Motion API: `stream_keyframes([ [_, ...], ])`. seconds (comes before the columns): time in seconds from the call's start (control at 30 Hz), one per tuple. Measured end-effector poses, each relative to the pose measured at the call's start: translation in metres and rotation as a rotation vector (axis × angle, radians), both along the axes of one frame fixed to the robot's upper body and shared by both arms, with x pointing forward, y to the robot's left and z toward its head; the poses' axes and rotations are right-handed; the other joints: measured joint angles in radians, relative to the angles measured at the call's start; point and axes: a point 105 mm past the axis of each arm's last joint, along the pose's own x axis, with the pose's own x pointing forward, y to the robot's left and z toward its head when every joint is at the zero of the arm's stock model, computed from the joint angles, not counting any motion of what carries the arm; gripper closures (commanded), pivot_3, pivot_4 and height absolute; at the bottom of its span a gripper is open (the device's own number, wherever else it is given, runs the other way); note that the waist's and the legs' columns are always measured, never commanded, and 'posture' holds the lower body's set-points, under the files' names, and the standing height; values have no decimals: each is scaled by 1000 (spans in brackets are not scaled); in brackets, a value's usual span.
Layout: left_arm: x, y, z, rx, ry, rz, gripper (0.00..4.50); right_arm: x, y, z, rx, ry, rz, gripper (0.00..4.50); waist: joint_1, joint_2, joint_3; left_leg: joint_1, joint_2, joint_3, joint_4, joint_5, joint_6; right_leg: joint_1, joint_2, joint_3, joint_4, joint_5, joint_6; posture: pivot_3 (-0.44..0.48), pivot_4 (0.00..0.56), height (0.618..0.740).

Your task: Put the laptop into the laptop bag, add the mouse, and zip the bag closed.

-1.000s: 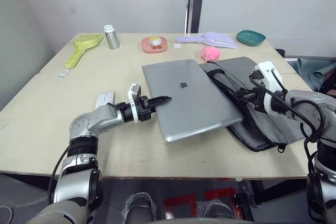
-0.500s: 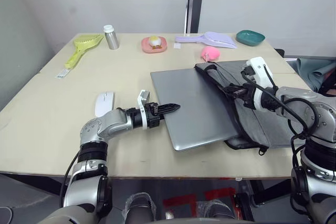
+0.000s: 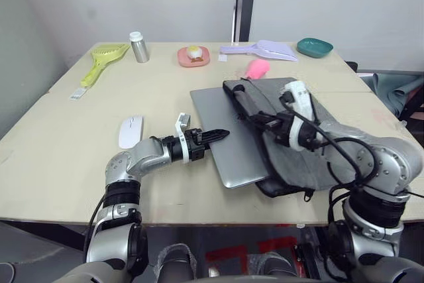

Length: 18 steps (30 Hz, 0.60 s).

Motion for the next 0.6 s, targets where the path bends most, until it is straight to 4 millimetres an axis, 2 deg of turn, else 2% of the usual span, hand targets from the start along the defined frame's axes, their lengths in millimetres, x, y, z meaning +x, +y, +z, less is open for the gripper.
stream_keyframes([
  [0.2,-5,5,-6,50,4,-45,4174,-3,12,-1,28,8,22,4126,2,0,0,0,0,-1,0,1,-1,0,0,0,0,1,2,0,150,740],
  [0.47,-6,1,-7,52,6,-66,4174,-12,34,5,123,17,103,4126,1,0,0,0,0,-1,0,1,-2,0,0,-1,0,2,3,0,150,740],
  [0.6,-8,-2,-8,53,5,-81,4174,-18,38,-3,136,49,124,4126,2,0,0,0,0,-1,0,1,-2,0,0,-1,0,4,7,0,150,740],
])
